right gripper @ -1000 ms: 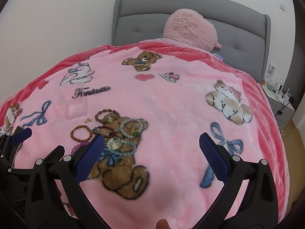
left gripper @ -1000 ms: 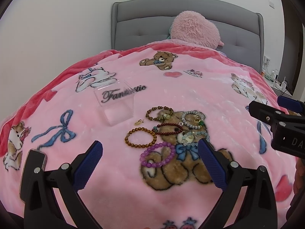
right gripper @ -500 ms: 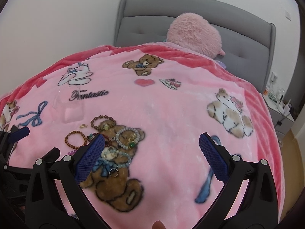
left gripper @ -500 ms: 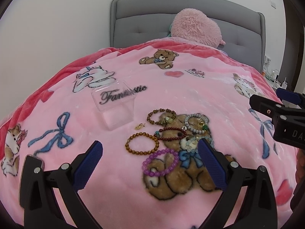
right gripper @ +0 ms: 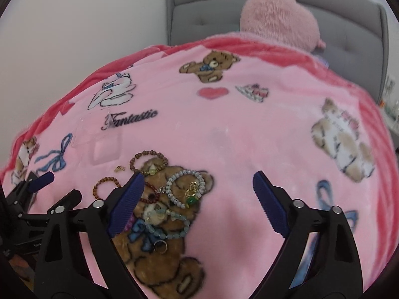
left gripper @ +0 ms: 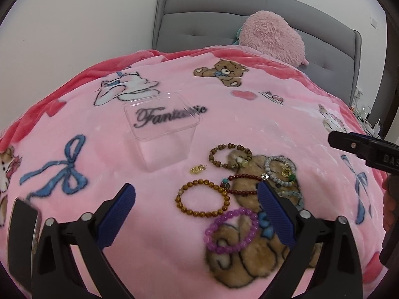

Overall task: Organize jewelry
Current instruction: 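Grasp the brown bead bracelet with the left tool while the right tool grasps the grey bead bracelet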

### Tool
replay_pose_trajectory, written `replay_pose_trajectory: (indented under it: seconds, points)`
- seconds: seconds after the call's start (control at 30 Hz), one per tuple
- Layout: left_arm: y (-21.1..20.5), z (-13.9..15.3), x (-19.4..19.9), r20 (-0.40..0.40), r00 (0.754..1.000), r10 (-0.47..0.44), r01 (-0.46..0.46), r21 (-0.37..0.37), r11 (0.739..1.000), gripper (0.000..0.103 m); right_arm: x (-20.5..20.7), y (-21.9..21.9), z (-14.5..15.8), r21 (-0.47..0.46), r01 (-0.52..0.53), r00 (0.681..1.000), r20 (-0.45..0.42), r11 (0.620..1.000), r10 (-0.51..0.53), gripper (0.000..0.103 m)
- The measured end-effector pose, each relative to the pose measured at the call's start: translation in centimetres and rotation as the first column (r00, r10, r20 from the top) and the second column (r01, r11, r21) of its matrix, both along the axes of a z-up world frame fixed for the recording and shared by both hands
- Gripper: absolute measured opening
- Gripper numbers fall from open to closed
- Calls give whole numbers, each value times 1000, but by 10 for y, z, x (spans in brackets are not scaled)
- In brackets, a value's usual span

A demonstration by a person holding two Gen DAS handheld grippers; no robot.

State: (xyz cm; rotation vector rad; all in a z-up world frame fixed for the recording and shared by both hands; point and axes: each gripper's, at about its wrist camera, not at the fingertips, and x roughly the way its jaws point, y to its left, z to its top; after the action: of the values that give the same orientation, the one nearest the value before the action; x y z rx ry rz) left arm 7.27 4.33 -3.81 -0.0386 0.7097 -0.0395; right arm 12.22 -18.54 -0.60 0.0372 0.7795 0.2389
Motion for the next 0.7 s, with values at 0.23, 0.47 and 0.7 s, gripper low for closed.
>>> replay_pose_trajectory:
  seconds: [0.23,0.47,0.7]
  points:
    - [-2,-21,28,-44,999,14,-10,80,997,56,45,0,-36,8,-76,989,-129,997,76,45]
    - [8,-40,43,-109,994,31,-22,78,997,47,70,2,-62,20,-146,968,-204,989,147,33]
    - [16,-57,52,-184,983,24,-13,65,998,47,90,16,-76,7,-196,943,-274,981,191,26]
